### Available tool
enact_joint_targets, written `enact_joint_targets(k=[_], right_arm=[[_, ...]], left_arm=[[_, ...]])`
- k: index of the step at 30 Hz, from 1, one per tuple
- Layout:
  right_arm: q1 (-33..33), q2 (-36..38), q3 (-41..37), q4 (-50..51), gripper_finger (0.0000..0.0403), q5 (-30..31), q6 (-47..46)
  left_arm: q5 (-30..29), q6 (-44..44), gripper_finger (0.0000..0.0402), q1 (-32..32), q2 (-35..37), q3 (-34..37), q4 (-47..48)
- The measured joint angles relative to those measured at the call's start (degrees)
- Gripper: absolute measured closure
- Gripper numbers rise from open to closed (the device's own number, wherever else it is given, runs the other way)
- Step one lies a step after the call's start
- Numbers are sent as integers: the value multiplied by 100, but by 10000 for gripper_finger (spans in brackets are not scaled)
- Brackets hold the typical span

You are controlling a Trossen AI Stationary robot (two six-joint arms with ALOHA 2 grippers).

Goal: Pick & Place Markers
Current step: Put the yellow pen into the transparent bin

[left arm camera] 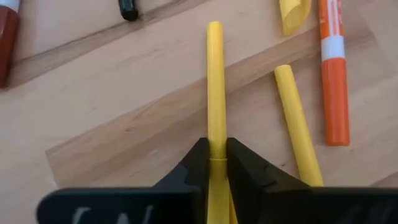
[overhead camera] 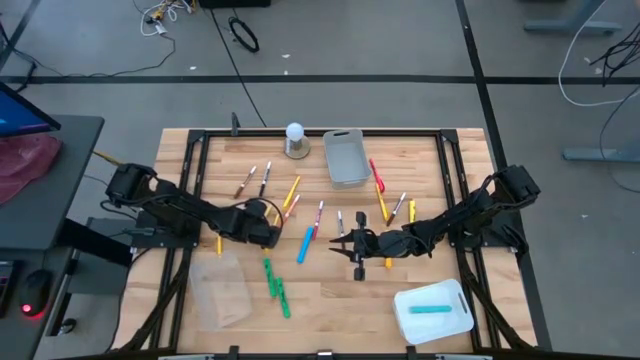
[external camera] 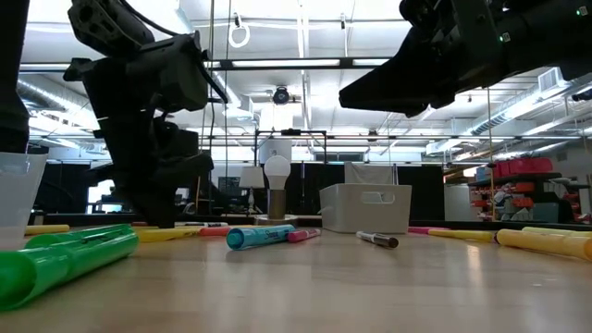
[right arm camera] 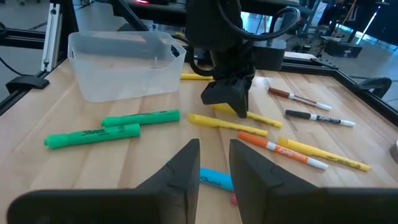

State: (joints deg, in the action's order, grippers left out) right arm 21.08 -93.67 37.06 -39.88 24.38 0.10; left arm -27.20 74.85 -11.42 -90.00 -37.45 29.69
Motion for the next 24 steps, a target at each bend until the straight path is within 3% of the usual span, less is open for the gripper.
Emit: enact_joint_targets(k=[7, 12, 16, 19, 24], right_arm=[[0, 0, 0, -4, 314, 0, 7], [2, 0, 0, -11, 314, 0, 11], [1, 0, 0, -49, 314, 0, 11], [2, 0, 0, -50, 314, 0, 9], [0, 0, 0, -57, 314, 0, 9]], left_arm=[[-403, -462, 360, 7, 746, 15, 105], [-152, -1273, 364, -59, 1550, -223, 205], [317, -1871, 365, -339, 1939, -854, 212], [344, -1950, 366, -706, 2000, -1546, 419], [92, -964, 366, -1492, 1849, -2619, 1484]])
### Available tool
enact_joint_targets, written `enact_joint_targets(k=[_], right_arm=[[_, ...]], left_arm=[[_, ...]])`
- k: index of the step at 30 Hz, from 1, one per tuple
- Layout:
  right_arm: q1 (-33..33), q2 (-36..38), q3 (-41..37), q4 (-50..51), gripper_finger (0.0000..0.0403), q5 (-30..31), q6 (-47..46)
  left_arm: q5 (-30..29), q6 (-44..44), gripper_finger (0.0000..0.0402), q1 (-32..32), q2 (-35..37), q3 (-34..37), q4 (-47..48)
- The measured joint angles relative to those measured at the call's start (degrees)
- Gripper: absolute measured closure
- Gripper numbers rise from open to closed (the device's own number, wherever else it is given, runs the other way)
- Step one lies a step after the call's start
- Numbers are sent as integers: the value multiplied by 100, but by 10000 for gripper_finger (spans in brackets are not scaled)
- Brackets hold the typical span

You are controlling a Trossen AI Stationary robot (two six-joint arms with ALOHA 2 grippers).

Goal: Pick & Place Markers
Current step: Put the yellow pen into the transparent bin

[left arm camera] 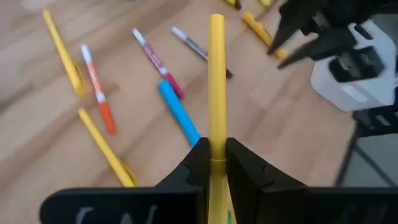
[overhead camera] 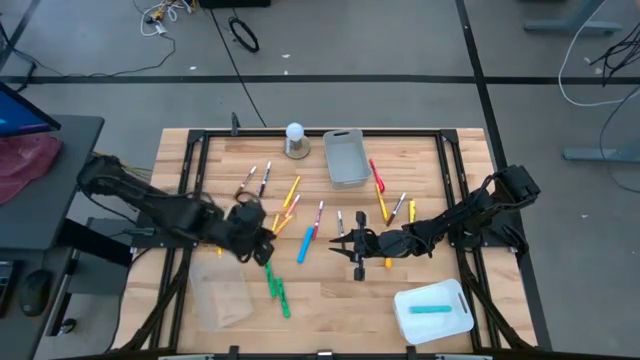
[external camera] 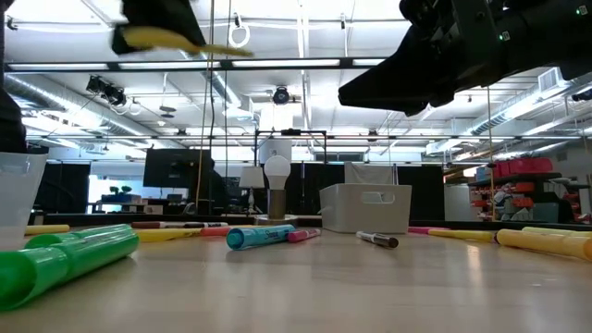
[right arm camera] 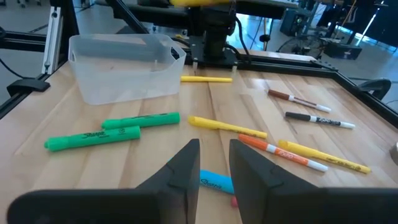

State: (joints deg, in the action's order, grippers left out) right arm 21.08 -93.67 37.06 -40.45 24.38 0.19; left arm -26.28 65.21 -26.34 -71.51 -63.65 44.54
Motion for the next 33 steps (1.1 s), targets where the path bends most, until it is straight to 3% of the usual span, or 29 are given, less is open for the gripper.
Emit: enact_joint_targets(k=[8, 13, 23, 33], right_arm=[[2, 0, 0, -38, 314, 0, 68], [1, 0, 0, -52, 314, 0, 68], [15, 0, 0, -52, 314, -2, -6], [15, 0, 0, -48, 314, -2, -13]], left_arm=[[-224, 2976, 366, -1354, -322, -377, 1490], [-87, 4324, 355, -1788, -762, -377, 1941], [1822, 5734, 356, -1881, -1712, -377, 2336], [2901, 6720, 352, -2145, -2245, -367, 2314]])
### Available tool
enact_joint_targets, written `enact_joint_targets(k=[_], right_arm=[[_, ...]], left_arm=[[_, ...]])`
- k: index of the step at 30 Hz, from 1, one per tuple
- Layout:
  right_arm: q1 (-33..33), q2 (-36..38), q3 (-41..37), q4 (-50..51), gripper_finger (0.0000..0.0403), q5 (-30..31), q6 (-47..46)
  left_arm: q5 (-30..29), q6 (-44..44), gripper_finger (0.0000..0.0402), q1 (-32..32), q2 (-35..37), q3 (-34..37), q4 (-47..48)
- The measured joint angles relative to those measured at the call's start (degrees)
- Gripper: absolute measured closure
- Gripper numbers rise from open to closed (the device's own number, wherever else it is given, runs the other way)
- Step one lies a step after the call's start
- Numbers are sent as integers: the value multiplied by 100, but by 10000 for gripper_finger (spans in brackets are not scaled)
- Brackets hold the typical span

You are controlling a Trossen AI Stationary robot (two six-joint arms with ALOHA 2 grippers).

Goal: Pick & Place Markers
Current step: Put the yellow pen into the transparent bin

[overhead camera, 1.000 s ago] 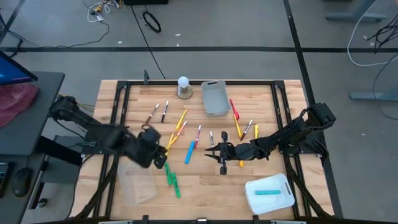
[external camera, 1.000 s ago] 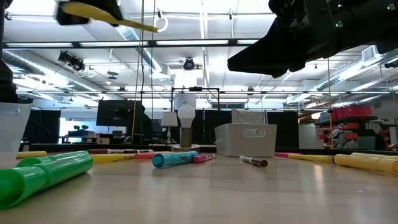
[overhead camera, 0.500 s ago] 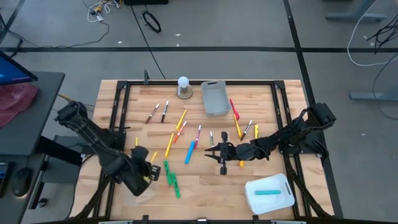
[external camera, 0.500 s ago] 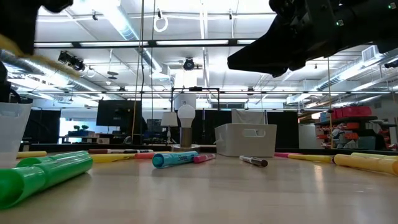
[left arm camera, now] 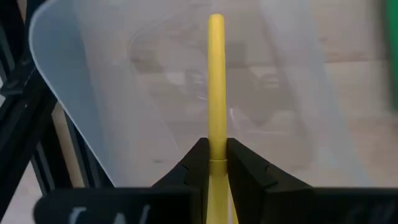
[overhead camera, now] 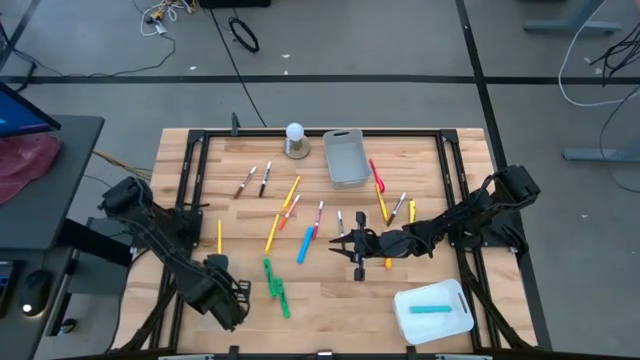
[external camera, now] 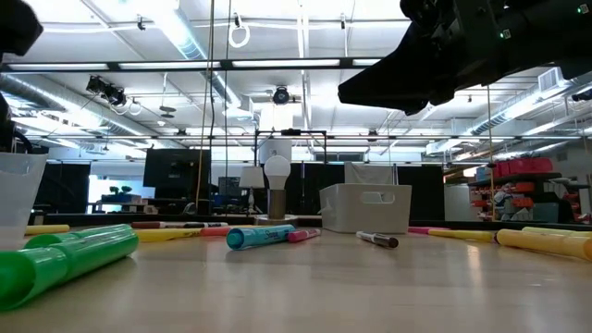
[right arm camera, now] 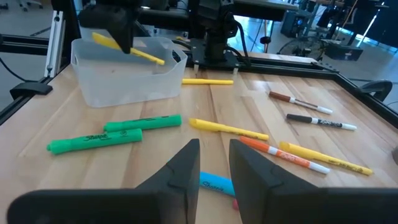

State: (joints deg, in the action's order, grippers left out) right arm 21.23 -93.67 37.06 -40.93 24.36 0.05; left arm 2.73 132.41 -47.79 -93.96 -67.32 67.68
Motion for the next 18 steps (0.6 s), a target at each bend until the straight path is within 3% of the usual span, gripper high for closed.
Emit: enact_joint_targets(k=[18], right_arm=[[0, 0, 0, 10, 314, 0, 0]], left_arm=[[-251, -239, 348, 11, -358, 29, -7]])
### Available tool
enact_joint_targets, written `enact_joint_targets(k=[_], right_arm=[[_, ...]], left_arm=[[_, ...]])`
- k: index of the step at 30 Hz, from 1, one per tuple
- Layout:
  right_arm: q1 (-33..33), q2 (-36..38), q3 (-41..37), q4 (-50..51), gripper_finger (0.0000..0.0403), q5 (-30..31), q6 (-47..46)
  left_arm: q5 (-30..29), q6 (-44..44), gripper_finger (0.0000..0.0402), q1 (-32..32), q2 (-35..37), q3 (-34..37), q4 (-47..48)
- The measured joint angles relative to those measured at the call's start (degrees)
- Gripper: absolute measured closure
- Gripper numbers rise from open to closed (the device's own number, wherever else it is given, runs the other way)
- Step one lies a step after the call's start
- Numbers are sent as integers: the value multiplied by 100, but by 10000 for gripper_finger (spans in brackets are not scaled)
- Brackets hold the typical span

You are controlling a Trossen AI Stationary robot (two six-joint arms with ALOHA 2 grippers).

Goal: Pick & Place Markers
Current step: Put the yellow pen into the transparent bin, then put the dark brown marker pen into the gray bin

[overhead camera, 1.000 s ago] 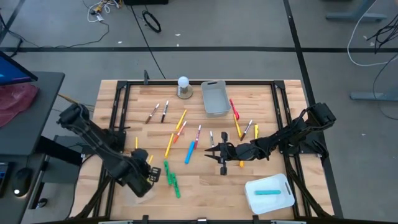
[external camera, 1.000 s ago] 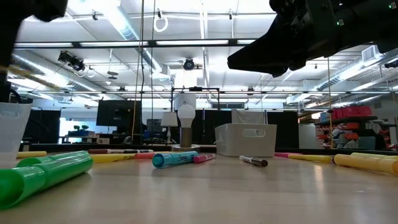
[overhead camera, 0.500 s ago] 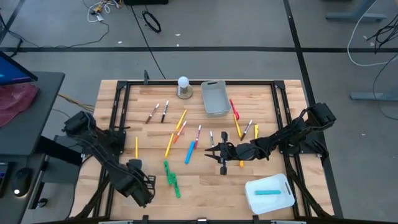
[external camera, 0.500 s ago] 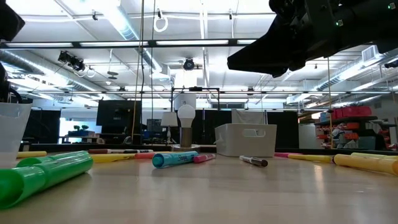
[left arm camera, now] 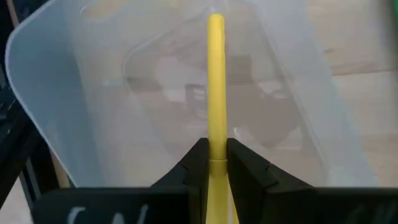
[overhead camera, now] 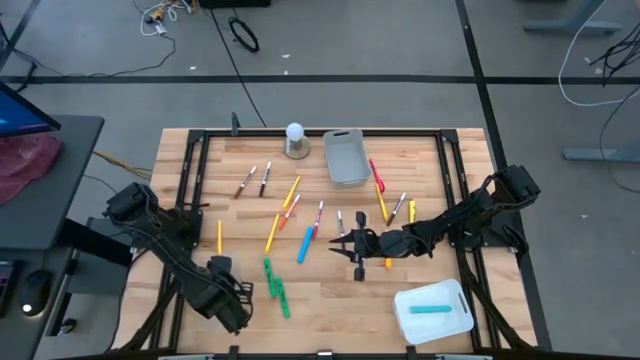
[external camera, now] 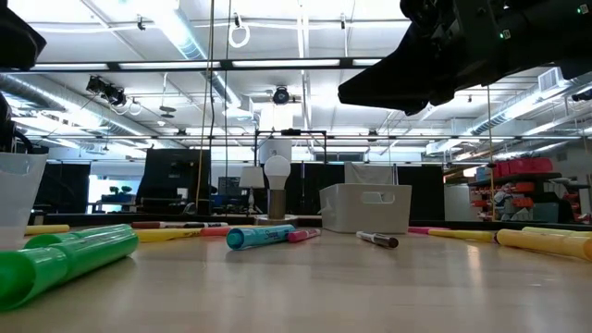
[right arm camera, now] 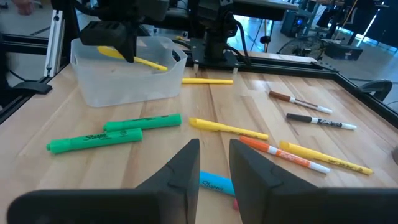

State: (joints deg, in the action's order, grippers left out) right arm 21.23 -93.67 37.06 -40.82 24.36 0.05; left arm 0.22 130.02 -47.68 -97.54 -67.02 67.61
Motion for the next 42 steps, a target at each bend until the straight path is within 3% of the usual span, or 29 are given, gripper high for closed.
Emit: enact_joint_targets(k=[6, 14, 22, 26, 32, 35, 42], right_arm=[[0, 0, 0, 9, 314, 0, -109], [0, 0, 0, 10, 314, 0, -109], [0, 0, 0, 9, 314, 0, -109], [0, 0, 0, 5, 314, 0, -109], [2, 108, -8, 449, 314, 156, 319], [16, 488, -4, 965, 314, 585, 365], [19, 1749, 0, 3075, 314, 794, -556]], left_arm=[[-327, -213, 306, -2, 0, 0, 157], [-339, -218, 238, -17, 3, 2, 562], [-416, -531, 236, -48, 379, -151, 1018], [-1494, -967, 249, -7, 632, -362, 1051], [-4424, -2286, 267, 93, 721, -474, 640], [-5476, -2863, 270, 338, 683, -476, 415], [-5704, -4621, 271, 1300, 514, -476, -262]])
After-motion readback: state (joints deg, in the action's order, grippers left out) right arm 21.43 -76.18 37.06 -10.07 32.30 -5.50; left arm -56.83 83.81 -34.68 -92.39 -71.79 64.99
